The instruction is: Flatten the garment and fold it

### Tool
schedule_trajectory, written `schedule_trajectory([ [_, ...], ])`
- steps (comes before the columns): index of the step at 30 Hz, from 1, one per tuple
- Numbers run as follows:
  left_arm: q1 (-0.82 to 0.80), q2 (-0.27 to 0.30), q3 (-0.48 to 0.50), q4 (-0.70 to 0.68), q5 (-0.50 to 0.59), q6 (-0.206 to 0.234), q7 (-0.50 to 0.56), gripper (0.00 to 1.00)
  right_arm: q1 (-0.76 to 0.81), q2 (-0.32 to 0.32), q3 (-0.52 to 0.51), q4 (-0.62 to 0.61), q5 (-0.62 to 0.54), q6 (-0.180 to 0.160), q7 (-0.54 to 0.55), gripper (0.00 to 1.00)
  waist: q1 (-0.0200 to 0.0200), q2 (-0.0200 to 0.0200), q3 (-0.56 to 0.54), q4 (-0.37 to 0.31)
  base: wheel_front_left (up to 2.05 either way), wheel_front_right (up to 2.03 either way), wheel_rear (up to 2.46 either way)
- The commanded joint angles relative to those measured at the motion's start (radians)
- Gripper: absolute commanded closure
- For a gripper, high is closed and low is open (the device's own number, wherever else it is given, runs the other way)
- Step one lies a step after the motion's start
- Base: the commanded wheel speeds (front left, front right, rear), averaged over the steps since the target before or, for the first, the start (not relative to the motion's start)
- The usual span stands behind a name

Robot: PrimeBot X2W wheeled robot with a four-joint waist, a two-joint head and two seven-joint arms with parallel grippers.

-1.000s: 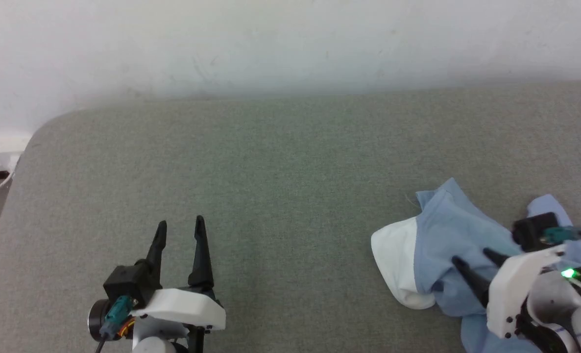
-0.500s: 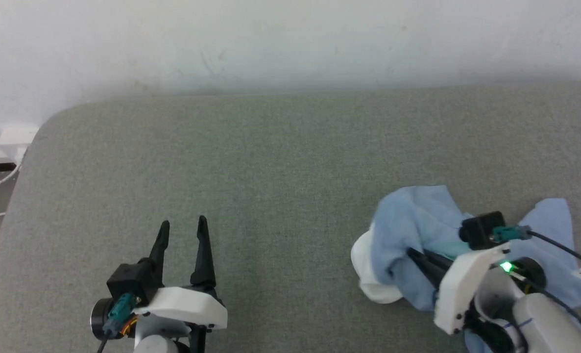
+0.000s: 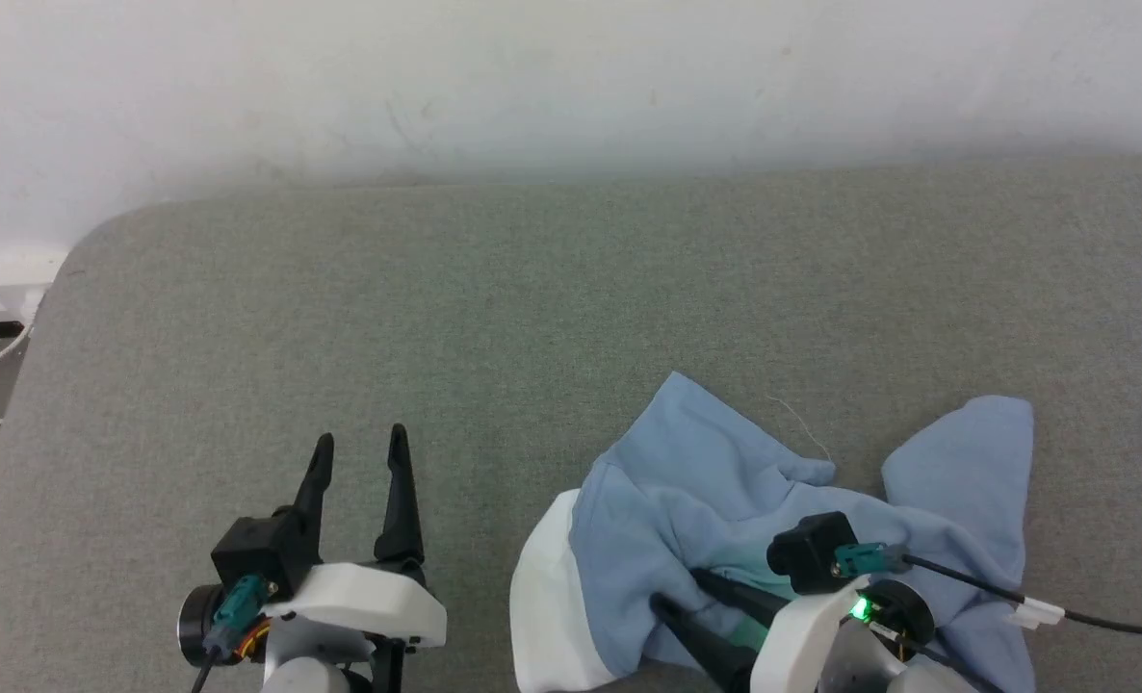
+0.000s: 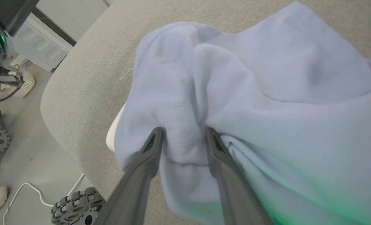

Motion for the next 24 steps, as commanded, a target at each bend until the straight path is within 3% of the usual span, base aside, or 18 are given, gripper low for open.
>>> schedule_trajectory([
  [1, -0.015, 0.002, 0.001, 0.004, -0.008, 0.005, -0.005, 0.0, 0.008, 0.014, -0.01, 0.007, -0.005, -0.001, -0.038, 0.0, -0.0001, 0.0, -0.001, 0.001, 0.0, 0.0, 0.0],
  [6, -0.006, 0.003, 0.003, 0.009, -0.009, 0.006, -0.005, 0.0, 0.043, 0.025, -0.05, -0.06, -0.023, -0.001, -0.213, 0.0, -0.0001, 0.0, -0.013, 0.0, 0.0, 0.0, 0.0],
  [13, 0.008, 0.005, 0.014, -0.001, -0.009, 0.012, -0.006, 0.0, 0.102, 0.023, -0.168, -0.13, -0.041, -0.001, -0.302, 0.0, -0.0001, 0.0, -0.032, -0.005, 0.0, 0.0, 0.0],
  [19, 0.011, 0.0, 0.012, -0.014, -0.007, 0.015, -0.006, 0.0, 0.029, -0.014, -0.313, -0.055, -0.04, -0.001, -0.196, 0.0, -0.0001, 0.0, -0.029, 0.001, 0.0, 0.0, 0.0],
  [24, -0.009, -0.006, 0.002, -0.022, -0.004, 0.005, -0.006, 0.0, -0.136, -0.077, -0.269, 0.065, -0.004, -0.001, 0.0, 0.0, -0.0001, 0.0, 0.001, 0.035, 0.0, 0.0, 0.0],
])
